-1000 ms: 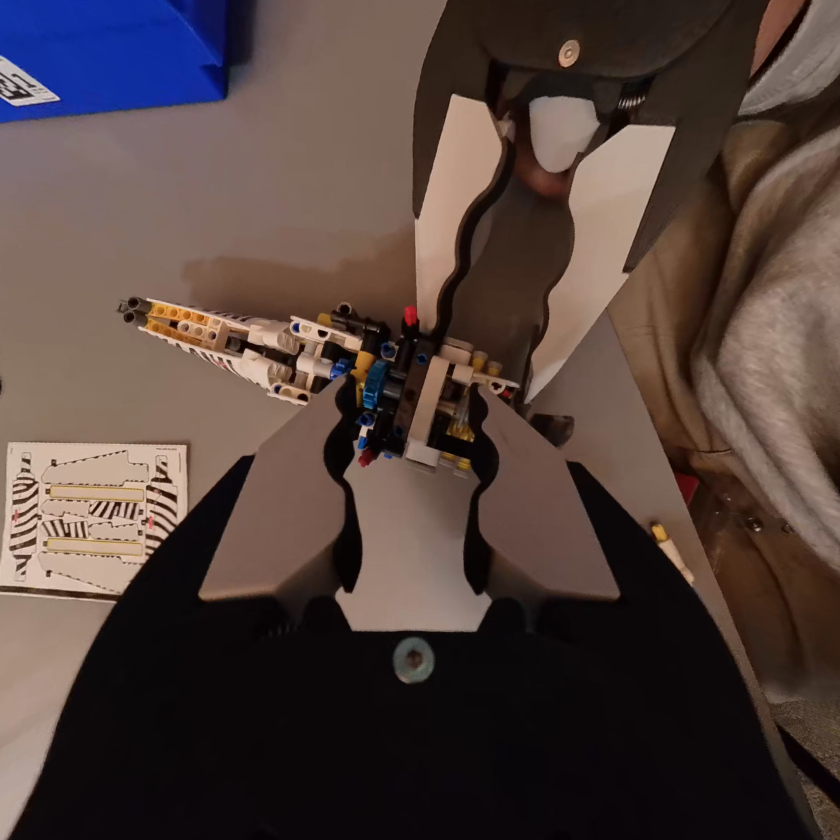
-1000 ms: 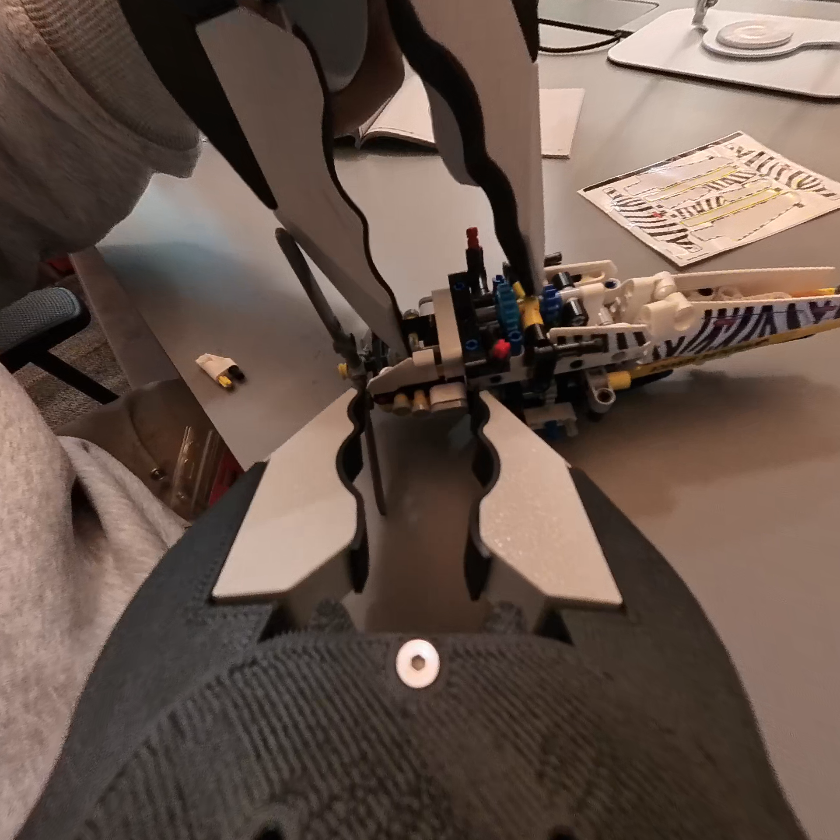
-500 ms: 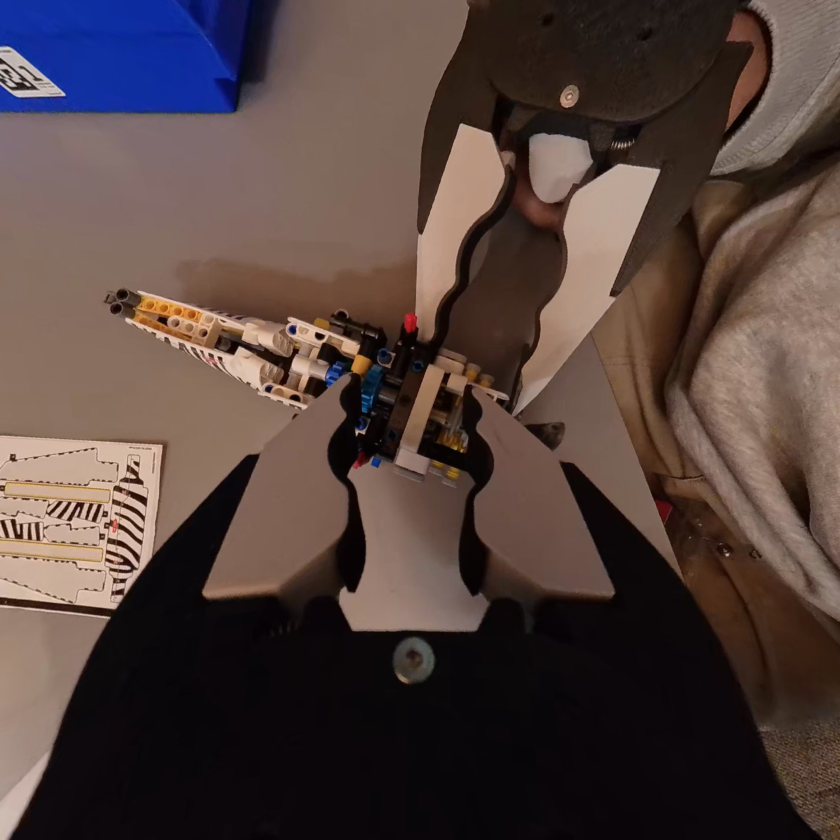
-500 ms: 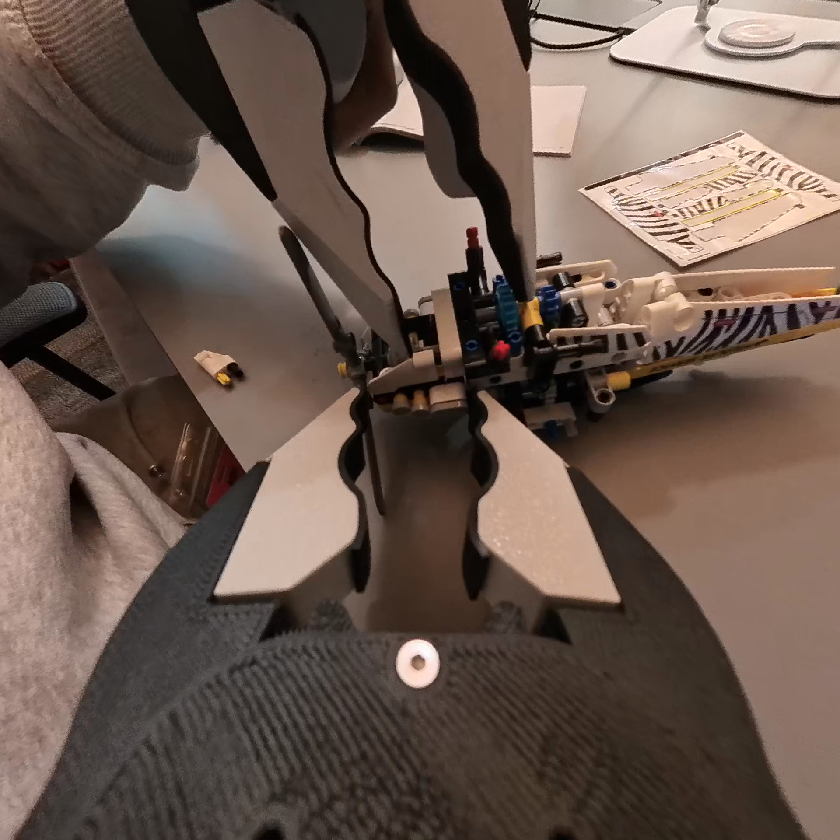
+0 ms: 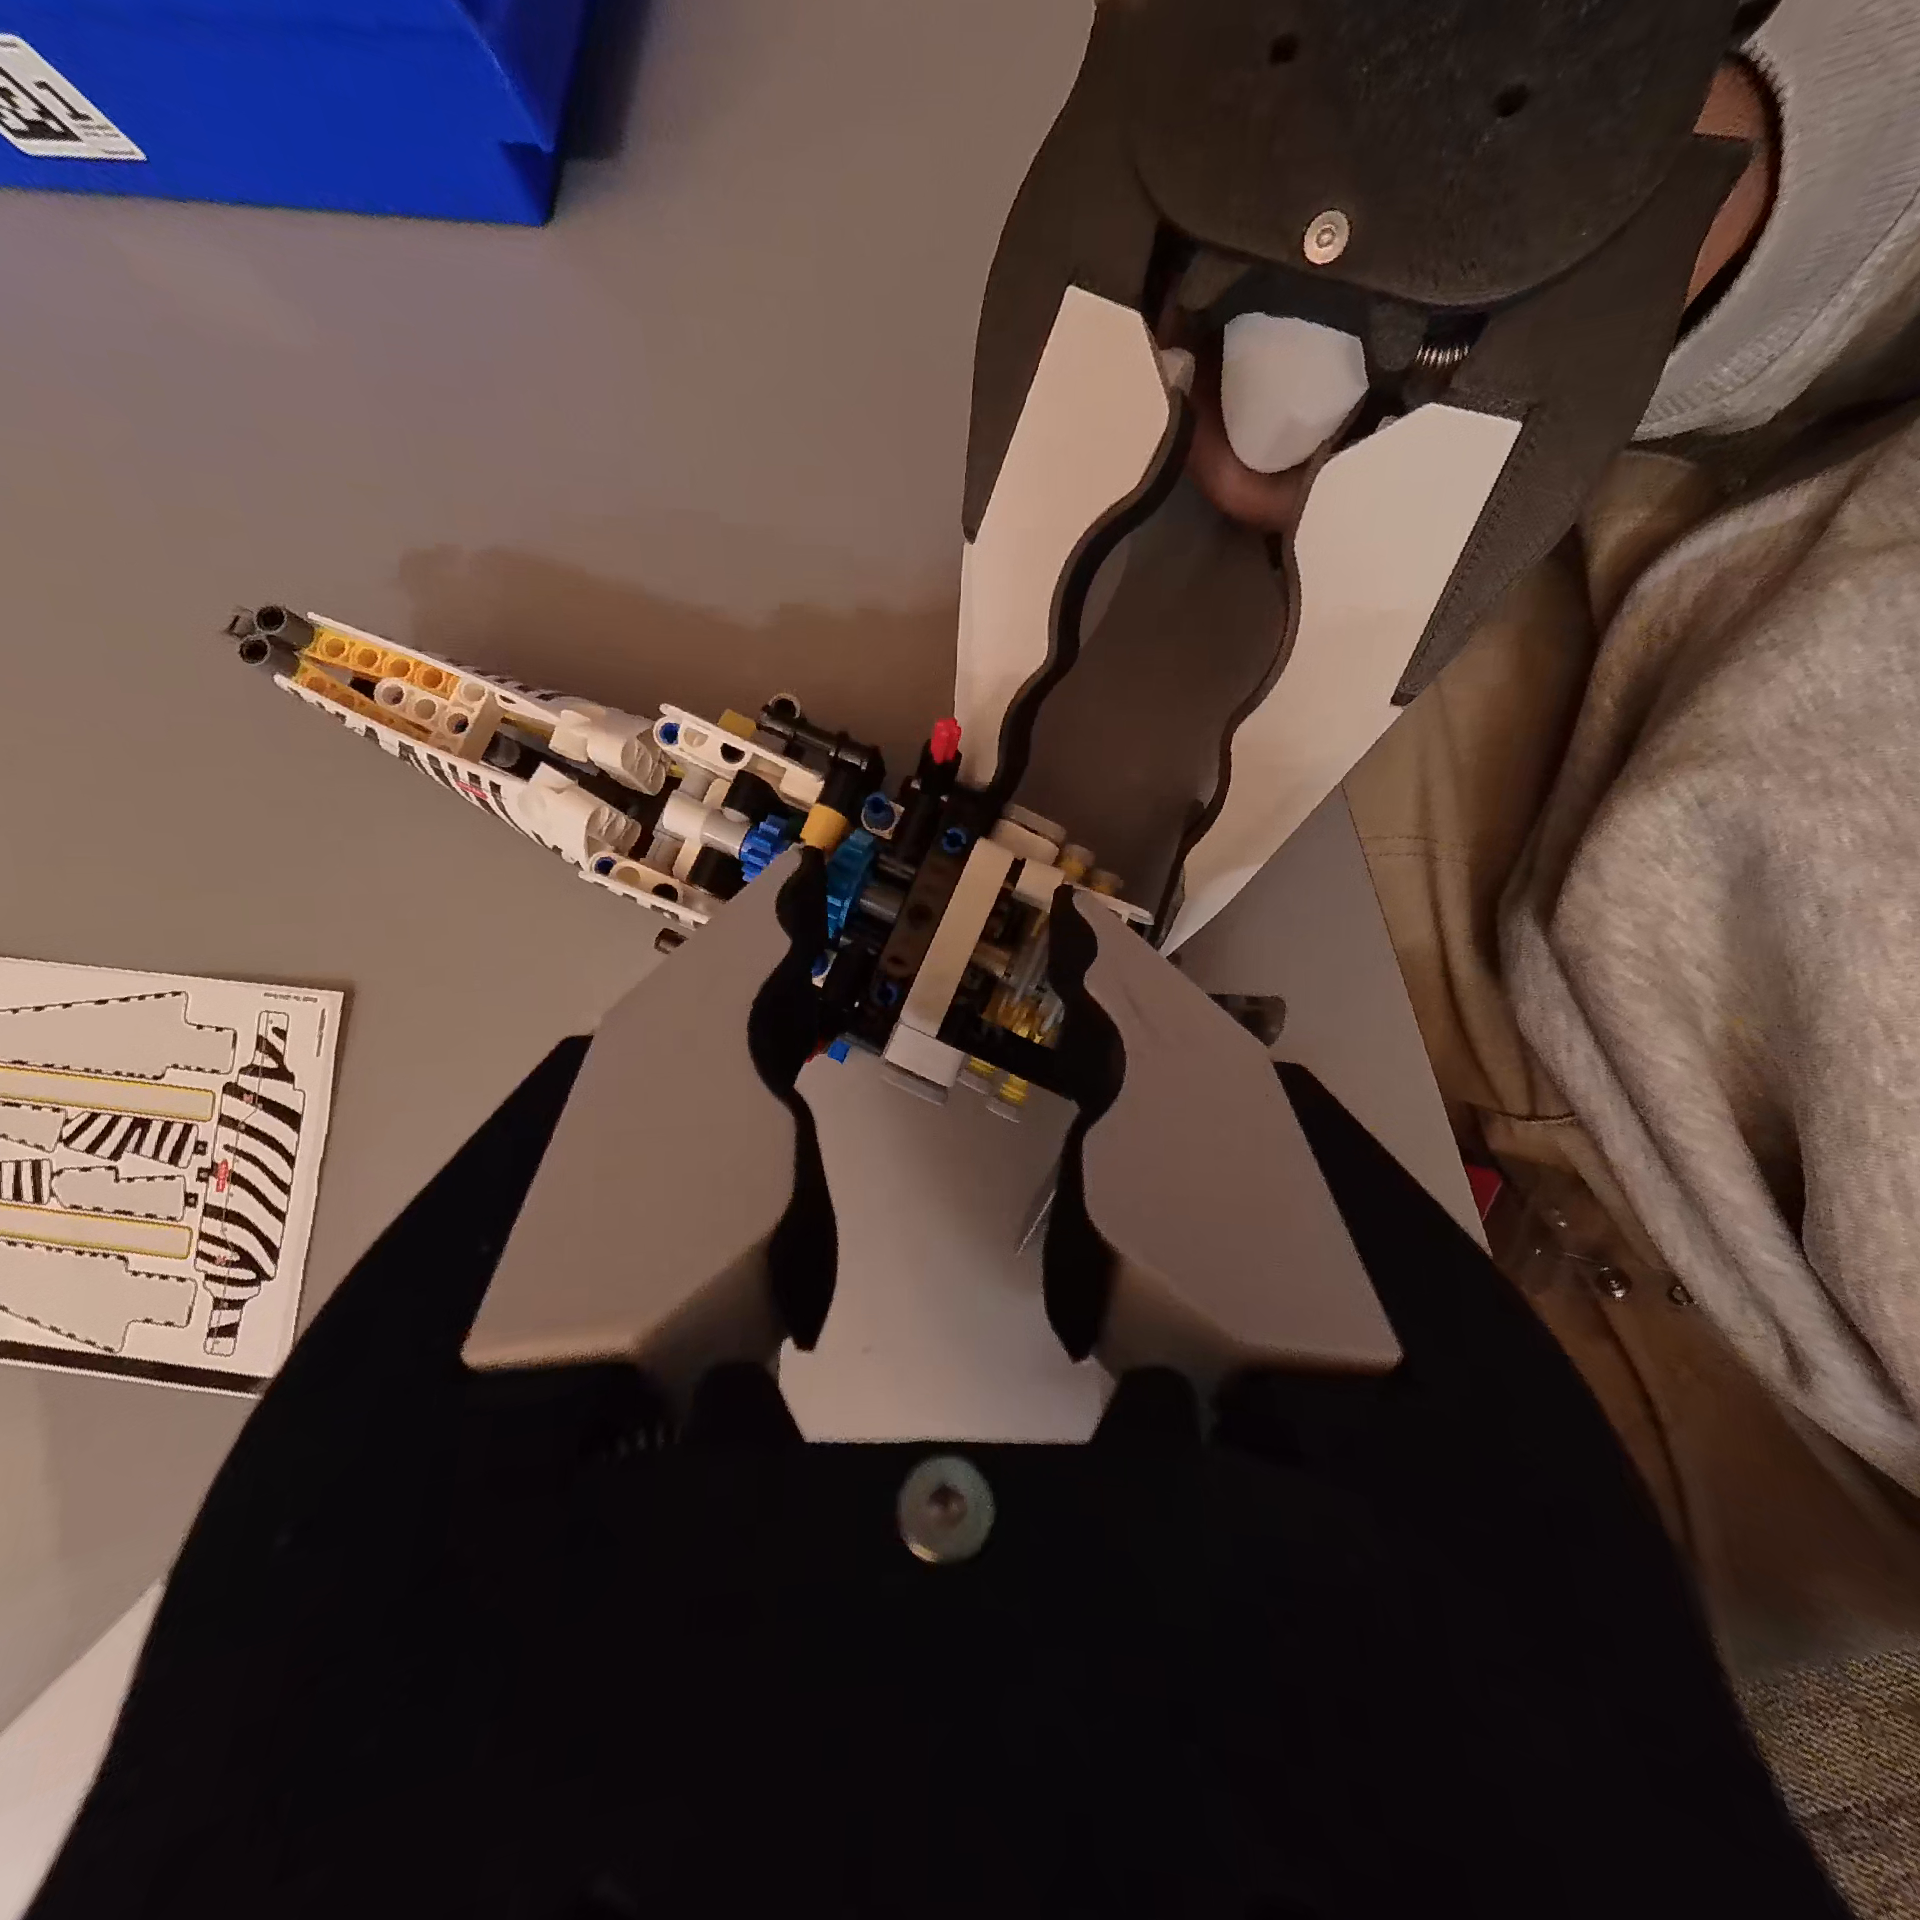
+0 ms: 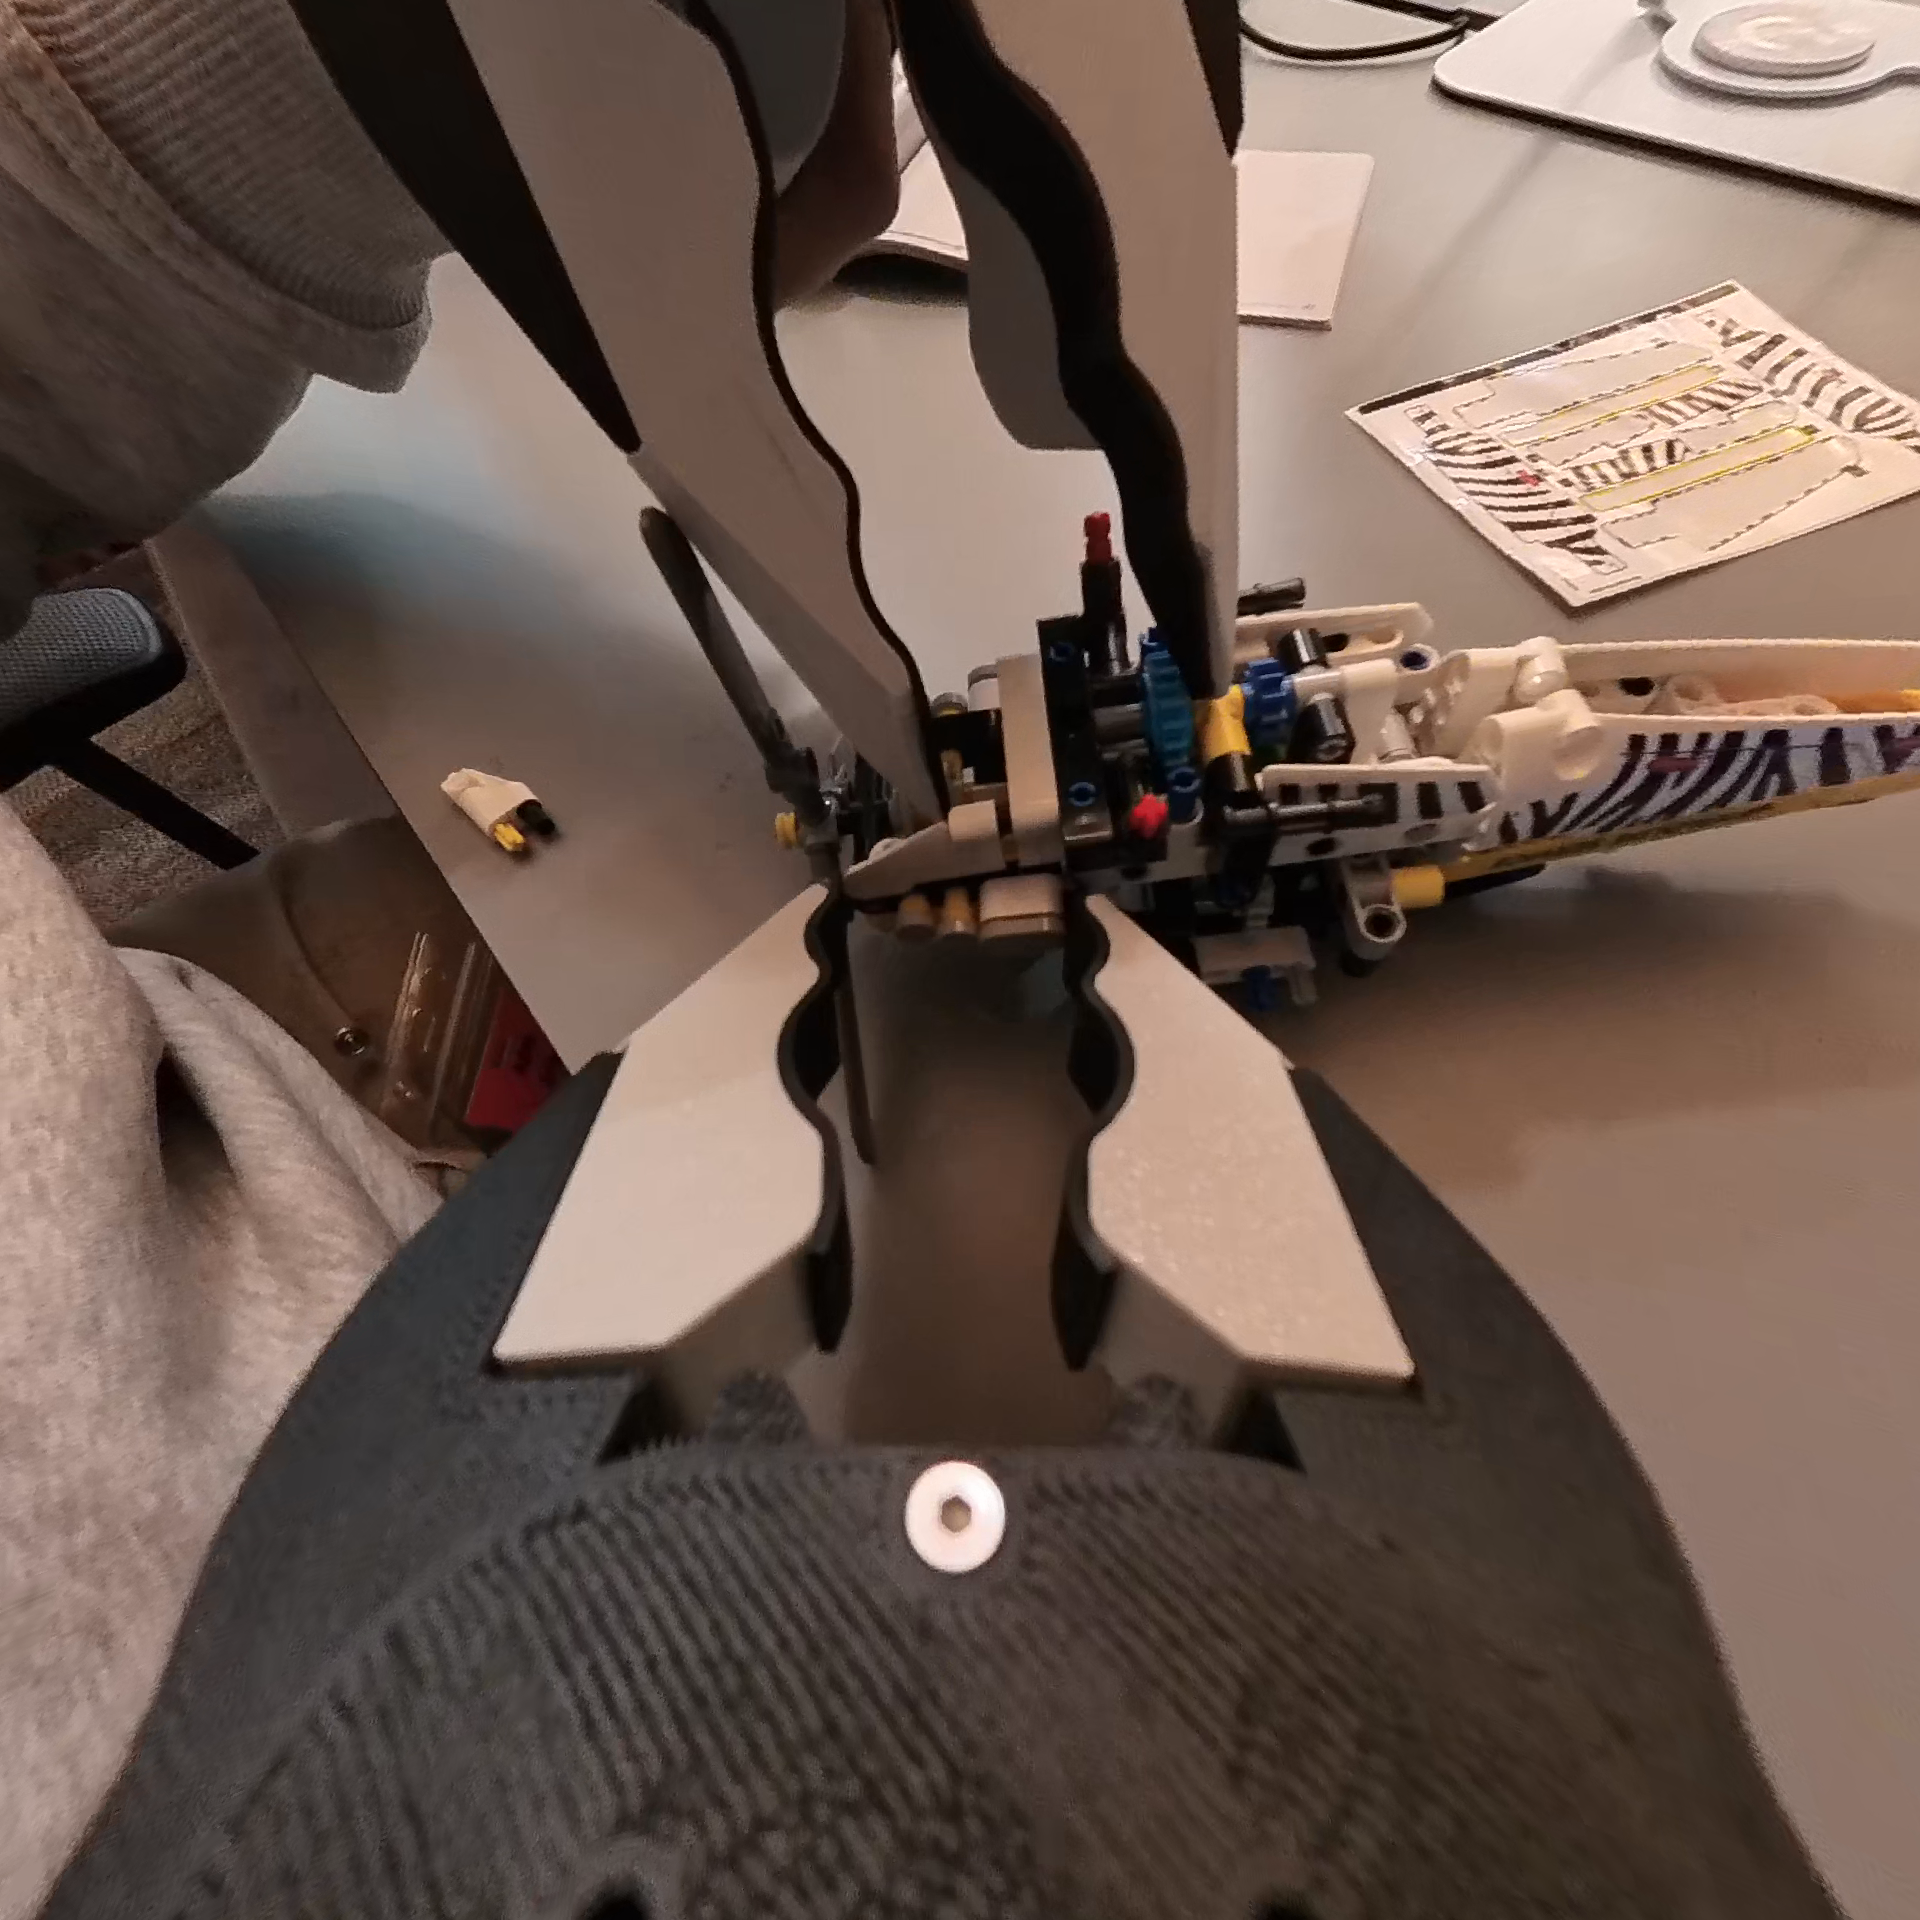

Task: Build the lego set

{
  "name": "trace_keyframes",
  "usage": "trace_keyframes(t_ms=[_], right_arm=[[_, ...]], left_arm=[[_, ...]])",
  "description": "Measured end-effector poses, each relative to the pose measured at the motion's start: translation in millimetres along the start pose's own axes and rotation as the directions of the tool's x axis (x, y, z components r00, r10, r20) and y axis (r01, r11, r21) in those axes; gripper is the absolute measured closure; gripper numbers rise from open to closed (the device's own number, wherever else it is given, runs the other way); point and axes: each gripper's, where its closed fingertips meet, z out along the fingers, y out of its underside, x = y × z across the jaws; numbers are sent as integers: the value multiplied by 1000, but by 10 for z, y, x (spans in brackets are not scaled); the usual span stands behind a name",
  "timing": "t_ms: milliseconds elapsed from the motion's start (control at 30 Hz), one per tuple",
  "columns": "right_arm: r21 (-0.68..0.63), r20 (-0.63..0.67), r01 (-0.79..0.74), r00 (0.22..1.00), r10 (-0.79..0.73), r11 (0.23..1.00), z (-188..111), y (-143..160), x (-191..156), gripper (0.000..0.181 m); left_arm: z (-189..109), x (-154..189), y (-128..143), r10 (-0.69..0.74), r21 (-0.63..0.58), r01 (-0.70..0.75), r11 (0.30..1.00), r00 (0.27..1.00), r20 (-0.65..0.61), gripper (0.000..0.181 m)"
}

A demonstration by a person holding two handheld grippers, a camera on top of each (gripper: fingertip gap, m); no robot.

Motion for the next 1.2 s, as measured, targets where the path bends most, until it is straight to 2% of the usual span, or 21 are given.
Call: trace_keyframes(t_ms=[933,1100,1200], right_arm=[[-40,-2,-4,1000,4,999,15,4,16,142],[-24,13,-11,1000,11,1000,11,-22,4,141],[-15,7,-11,1000,11,1000,15,-26,2,141]], left_arm=[[-6,-25,2,-53,38,53,998,999,1,140],[-60,-27,5,-88,65,88,994,996,-2,137],[-146,-1,-6,-139,126,143,982,990,-37,136]])
